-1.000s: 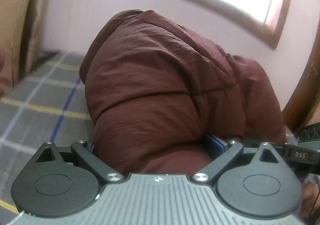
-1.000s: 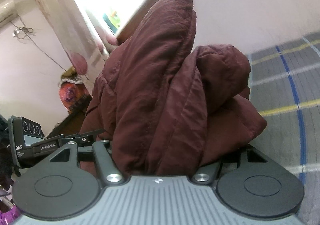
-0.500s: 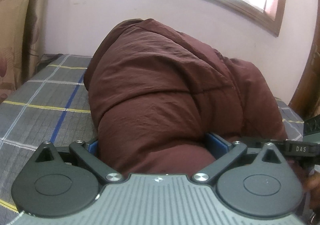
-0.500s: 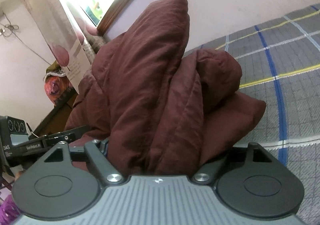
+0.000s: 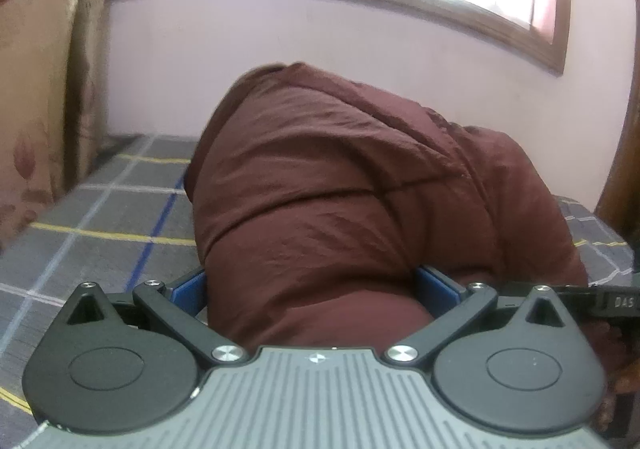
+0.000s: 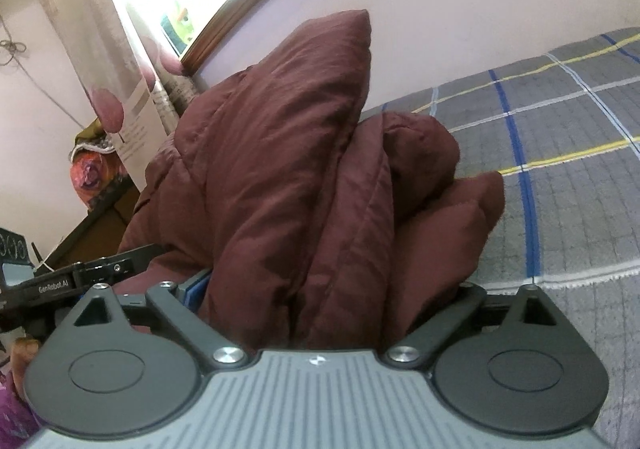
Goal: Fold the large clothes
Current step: 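Lower the jacket bundle onto the bed and open both tools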
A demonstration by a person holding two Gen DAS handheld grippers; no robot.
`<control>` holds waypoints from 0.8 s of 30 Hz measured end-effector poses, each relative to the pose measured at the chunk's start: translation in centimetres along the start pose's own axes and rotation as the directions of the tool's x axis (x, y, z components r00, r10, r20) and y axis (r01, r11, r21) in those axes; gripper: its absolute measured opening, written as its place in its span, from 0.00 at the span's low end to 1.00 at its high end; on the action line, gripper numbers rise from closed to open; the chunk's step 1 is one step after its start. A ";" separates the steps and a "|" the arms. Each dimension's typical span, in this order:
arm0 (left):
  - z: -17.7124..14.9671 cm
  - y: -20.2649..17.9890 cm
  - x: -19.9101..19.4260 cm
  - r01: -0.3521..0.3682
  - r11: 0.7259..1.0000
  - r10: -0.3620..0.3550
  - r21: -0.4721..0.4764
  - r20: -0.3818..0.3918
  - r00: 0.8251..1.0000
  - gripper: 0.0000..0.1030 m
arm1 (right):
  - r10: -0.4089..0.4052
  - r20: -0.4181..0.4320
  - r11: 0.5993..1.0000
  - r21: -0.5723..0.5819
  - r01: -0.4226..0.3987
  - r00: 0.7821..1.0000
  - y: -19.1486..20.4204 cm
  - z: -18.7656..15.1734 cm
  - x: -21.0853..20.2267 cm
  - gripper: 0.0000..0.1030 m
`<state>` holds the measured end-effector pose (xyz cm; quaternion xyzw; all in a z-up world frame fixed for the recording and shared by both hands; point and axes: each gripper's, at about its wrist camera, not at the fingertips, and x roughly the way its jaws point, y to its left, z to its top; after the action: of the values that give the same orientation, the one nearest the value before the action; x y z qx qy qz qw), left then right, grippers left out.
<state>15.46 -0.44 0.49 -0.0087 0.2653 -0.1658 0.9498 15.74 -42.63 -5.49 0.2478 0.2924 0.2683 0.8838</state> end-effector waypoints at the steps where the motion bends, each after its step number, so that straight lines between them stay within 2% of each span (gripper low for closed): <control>1: 0.0 -0.3 -0.3 -0.017 1.000 0.017 0.016 0.012 1.000 1.00 | -0.007 0.006 1.000 -0.003 0.007 1.000 0.2 0.0 -0.1 0.94; 4: -0.1 -1.5 -1.3 -0.084 0.993 0.080 0.081 0.059 0.995 1.00 | -0.031 0.021 0.999 -0.021 0.031 0.999 0.8 -0.3 -0.8 0.95; 8: -0.1 -3.3 -2.5 -0.174 0.973 0.157 0.152 0.118 0.981 1.00 | -0.070 0.048 0.997 -0.037 0.072 0.996 1.7 -0.5 -1.7 0.96; 15: 0.3 -4.7 -4.6 -0.162 0.981 0.148 0.108 0.127 0.981 1.00 | -0.154 0.115 0.984 -0.071 0.163 0.981 4.7 -1.0 -4.4 0.96; 18: 0.3 -5.1 -5.9 -0.159 0.983 0.147 0.088 0.125 0.981 1.00 | -0.179 0.188 0.975 -0.097 0.200 0.966 6.4 -1.6 -6.5 0.96; 21: 0.4 -5.5 -7.3 -0.162 0.984 0.149 0.076 0.155 0.977 1.00 | -0.182 0.292 0.957 -0.167 0.238 0.939 8.6 -2.4 -8.9 1.00; 24: 0.5 -6.0 -8.7 -0.185 0.980 0.171 0.069 0.179 0.969 1.00 | -0.197 0.306 0.938 -0.218 0.271 0.931 10.6 -2.7 -9.8 1.00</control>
<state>6.83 -3.40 5.88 0.0411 0.1745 -0.0897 0.9797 3.83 -40.15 2.69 0.1296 0.1550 0.1580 0.9665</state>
